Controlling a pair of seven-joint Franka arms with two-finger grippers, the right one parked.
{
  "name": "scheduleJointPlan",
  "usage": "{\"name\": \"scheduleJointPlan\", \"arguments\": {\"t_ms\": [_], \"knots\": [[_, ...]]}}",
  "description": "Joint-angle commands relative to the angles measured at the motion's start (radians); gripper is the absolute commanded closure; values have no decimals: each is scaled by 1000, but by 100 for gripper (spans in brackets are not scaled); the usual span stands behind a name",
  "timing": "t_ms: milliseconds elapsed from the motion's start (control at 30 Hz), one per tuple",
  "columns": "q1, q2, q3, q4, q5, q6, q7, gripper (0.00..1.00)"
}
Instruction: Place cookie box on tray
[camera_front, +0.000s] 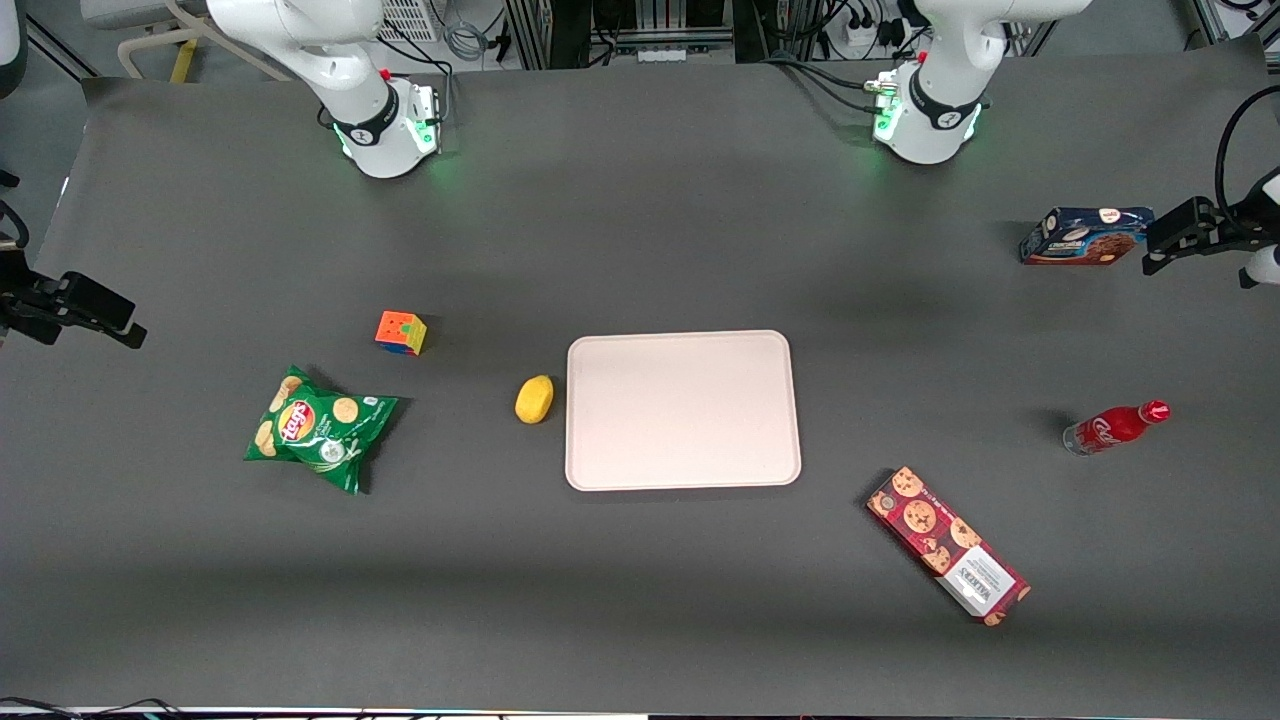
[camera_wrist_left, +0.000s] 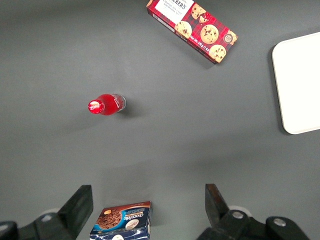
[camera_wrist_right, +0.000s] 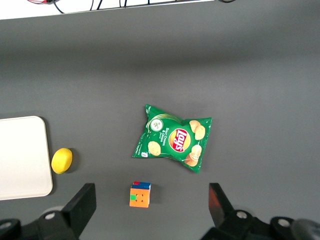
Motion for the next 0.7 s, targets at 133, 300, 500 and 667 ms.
{"name": "scheduleJointPlan", "arguments": {"t_ms": [133, 300, 500, 667], "knots": [[-5, 12, 3, 25, -7, -24, 10, 0], [-6, 12, 1, 31, -12, -22, 4, 0], [-6, 12, 1, 36, -49, -25, -1, 0], [-9, 12, 0, 48, -76, -27, -44, 0]]}}
